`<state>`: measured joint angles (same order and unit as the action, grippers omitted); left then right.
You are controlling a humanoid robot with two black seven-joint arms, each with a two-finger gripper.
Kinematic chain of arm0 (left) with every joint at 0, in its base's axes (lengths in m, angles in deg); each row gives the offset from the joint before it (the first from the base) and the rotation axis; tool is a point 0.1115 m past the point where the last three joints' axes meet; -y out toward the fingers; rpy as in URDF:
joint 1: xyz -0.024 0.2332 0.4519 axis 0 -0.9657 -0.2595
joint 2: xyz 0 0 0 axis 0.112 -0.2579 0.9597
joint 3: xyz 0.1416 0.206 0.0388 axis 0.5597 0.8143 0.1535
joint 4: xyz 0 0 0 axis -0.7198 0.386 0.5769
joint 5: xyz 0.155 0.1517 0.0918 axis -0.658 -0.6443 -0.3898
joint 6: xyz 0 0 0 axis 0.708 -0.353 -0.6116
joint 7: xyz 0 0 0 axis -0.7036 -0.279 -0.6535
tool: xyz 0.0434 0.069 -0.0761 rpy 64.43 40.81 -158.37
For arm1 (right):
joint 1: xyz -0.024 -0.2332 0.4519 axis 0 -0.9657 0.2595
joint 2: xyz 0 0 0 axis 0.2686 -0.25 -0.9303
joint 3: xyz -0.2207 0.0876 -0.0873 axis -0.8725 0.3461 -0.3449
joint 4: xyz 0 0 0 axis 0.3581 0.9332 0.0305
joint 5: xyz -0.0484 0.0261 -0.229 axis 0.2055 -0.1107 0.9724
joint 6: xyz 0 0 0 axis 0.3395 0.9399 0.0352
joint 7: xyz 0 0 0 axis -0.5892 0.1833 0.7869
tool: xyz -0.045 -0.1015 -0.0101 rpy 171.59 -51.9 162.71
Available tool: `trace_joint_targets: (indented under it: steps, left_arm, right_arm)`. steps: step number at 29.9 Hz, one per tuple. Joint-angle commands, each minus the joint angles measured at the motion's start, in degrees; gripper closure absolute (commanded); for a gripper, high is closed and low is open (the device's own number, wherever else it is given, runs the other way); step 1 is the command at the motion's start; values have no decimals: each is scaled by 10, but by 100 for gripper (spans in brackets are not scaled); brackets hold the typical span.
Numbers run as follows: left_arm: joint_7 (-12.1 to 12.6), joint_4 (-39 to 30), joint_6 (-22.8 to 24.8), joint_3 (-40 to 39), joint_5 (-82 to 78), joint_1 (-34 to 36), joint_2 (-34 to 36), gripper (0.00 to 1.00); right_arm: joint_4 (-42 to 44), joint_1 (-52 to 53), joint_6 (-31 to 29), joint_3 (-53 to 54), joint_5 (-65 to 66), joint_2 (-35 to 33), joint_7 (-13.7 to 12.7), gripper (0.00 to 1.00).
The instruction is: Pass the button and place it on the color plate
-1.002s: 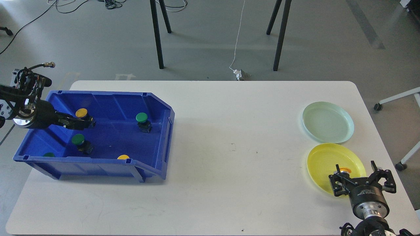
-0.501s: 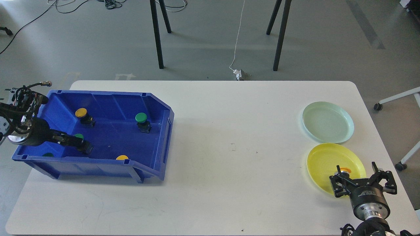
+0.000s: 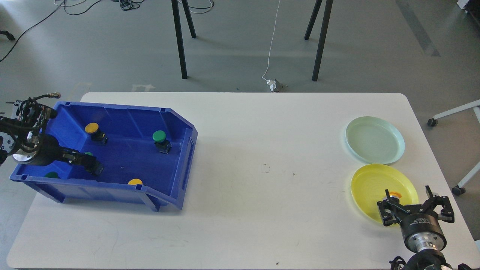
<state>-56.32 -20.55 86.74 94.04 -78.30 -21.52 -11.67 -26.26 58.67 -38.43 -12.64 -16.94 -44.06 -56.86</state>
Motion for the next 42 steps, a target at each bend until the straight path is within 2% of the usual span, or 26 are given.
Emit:
trace_joint_targets:
  steps: [1,11,22,23,26,31,36,42]
  left_arm:
    - [0,2,0,0,1,0,-8,20]
    - [0,49,0,1,1,-13,-31,28]
    - [0,51,0,0,4,-16,-36,34]
    - [0,51,1,0,4,-16,-36,36]
    - [0,51,2,0,3,-17,-37,56]
    - [0,50,3,2,2,-25,-36,72]
    - [0,50,3,2,2,-26,-36,92]
    - [0,24,6,-12,8,-12,-28,96]
  right_arm:
    - [1,-1,0,1,0,-1,0,3]
    - [1,-2,-1,3,0,-2,0,3]
    - [1,-2,-1,3,0,-2,0,3]
    - [1,-2,-1,4,0,-2,0,3]
    - [1,-3,-1,4,0,-3,0,3]
    - [1,-3,-1,4,0,-3,0,3]
    - [1,-3,-1,4,0,-3,0,3]
    - [-7,-3,-1,5,1,-7,0,3]
